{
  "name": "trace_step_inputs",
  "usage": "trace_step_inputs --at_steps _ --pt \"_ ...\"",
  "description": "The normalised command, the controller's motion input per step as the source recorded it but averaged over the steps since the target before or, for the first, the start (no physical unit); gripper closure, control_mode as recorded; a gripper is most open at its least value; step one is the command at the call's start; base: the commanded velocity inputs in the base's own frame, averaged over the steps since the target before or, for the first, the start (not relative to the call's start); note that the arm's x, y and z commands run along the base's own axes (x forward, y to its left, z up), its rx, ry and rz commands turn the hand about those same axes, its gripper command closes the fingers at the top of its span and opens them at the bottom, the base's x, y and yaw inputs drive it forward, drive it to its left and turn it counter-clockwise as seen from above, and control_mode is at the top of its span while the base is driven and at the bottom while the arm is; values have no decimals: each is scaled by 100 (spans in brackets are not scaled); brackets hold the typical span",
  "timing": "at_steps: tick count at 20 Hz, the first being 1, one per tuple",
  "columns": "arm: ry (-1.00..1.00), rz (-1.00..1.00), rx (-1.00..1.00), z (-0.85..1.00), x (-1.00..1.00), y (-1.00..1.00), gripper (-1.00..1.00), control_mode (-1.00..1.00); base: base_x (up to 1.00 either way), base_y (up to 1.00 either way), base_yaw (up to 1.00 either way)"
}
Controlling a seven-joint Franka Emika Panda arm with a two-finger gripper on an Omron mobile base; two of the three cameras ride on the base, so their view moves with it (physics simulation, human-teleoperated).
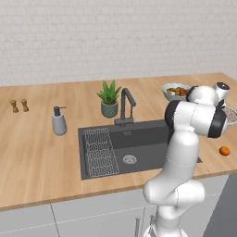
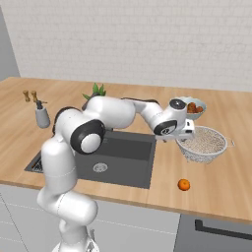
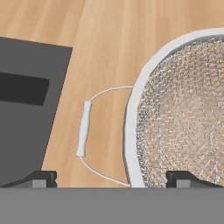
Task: Put the colander in the sink, put the tangerine in the colander, and turn on the sink faucet and pour water over the colander.
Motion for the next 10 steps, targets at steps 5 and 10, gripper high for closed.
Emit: trace_step_inputs --at_steps 5,10 --pt "0 4 0 -5 17 0 -100 -100 0 0 0" --pt "3 8 0 -11 9 -5 -100 -100 0 0 0"
